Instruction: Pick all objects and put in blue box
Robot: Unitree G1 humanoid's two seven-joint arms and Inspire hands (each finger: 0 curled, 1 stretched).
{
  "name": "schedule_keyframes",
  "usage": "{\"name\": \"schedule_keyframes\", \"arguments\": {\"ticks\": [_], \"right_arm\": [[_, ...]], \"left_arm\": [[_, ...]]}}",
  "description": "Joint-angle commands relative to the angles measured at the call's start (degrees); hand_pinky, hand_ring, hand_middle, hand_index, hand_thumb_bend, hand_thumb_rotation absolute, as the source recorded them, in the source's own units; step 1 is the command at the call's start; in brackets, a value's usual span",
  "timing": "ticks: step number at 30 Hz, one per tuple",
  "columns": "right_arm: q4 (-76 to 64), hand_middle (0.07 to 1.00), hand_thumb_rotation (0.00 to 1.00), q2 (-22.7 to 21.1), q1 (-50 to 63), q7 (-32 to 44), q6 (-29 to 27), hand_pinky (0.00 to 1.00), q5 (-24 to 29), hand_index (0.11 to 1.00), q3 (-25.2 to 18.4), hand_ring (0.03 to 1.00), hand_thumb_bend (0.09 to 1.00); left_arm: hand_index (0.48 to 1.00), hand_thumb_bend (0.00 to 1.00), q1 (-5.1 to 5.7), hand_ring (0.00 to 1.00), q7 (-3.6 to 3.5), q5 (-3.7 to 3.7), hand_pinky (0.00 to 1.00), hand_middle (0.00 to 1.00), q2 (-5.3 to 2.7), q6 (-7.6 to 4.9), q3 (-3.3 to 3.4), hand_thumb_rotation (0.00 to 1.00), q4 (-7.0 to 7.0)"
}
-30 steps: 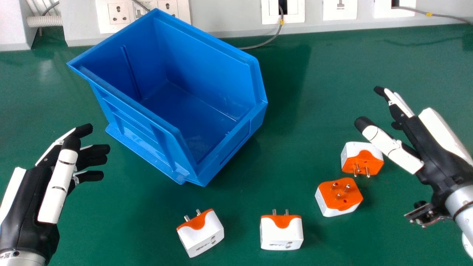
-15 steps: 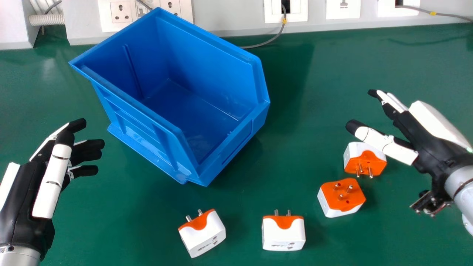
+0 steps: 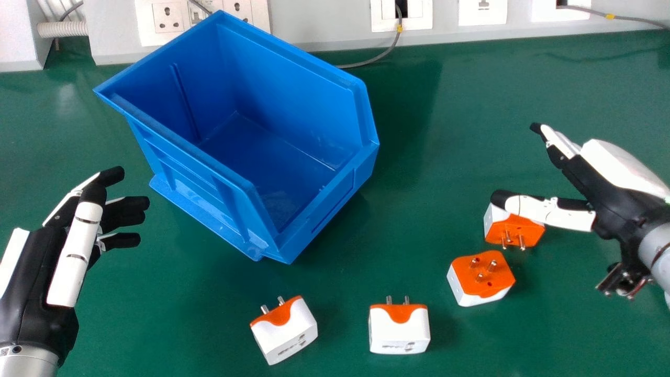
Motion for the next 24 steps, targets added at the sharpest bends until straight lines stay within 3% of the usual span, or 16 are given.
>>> {"name": "schedule_keyframes", "arguments": {"ticks": [1,7,17,24], "right_arm": [[0.64,1.000,0.69,-2.33,-2.76,0.02,-1.76,0.86,-0.95,0.996,0.46,0.980,0.474],[2.72,1.000,0.62,-4.18,-5.15,0.24,-3.37,0.86,-2.67,0.999,1.68,0.978,0.483],[4.49,1.000,0.54,-5.95,-8.14,1.87,-3.08,0.86,-7.14,1.000,4.36,0.977,0.501],[5.41,1.000,0.51,-7.67,-10.65,3.53,-4.27,0.89,-10.59,1.000,6.82,0.984,0.508]], "left_arm": [[0.837,0.47,-0.35,0.73,0.41,0.07,0.67,0.72,0.65,-0.58,0.46,0.95,0.09],[0.836,0.47,-0.66,0.73,0.49,0.10,0.67,0.72,0.65,-0.97,0.44,0.95,0.73],[0.837,0.47,-0.49,0.73,0.97,0.42,0.67,0.72,0.65,-0.52,0.17,0.95,-0.37],[0.837,0.47,-0.90,0.73,0.81,0.68,0.67,0.72,0.84,-1.16,0.30,0.95,1.01]]}}
